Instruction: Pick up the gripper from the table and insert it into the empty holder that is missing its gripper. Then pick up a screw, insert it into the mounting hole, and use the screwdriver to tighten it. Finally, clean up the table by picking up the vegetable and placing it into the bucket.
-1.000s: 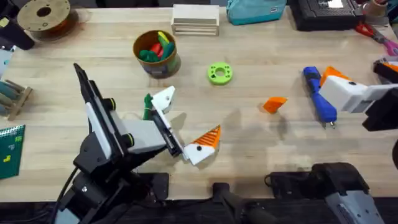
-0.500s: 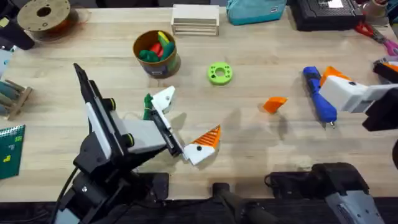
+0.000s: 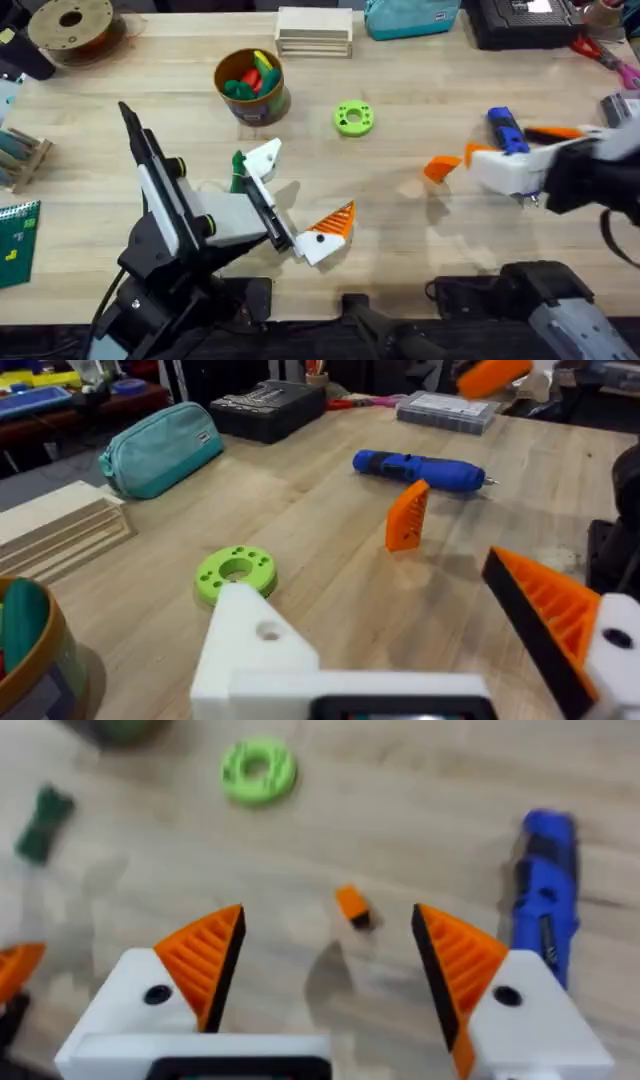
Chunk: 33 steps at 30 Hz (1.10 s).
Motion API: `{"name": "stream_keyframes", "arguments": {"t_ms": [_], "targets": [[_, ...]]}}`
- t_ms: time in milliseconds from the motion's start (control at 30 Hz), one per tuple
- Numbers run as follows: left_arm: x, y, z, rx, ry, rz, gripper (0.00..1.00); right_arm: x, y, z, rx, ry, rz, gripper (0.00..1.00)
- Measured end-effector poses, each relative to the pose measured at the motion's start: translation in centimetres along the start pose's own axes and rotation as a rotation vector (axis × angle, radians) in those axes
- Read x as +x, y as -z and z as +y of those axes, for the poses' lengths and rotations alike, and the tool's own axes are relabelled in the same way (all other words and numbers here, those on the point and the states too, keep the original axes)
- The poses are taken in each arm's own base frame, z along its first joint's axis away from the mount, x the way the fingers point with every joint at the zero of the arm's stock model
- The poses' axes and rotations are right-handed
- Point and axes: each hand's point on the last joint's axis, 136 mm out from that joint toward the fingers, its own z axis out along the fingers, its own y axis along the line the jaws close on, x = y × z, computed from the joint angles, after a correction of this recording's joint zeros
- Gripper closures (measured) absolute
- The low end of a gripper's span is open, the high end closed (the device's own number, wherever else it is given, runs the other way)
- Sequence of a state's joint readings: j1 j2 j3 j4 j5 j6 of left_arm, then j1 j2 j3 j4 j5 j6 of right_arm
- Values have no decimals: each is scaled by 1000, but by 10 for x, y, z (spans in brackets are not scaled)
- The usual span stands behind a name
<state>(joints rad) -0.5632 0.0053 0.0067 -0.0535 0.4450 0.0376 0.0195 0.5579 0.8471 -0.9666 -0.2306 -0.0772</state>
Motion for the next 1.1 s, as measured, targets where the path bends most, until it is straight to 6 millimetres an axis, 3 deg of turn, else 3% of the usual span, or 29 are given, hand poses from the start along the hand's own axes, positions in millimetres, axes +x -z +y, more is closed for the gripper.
{"name": "stream_keyframes", "arguments": {"t_ms": [100,367,800,1000,1100], "targets": [[0,0,0,0,0,0,14,10,-25,-7,-2,79,197,10],[0,0,0,0,0,0,14,24,-49,-21,12,152,360,10],[0,0,0,0,0,0,14,57,-101,-9,-81,351,625,10],[0,0,0,0,0,0,14,59,-110,-14,-62,366,645,25],[0,0,0,0,0,0,14,60,-114,-15,-61,369,653,93]]}}
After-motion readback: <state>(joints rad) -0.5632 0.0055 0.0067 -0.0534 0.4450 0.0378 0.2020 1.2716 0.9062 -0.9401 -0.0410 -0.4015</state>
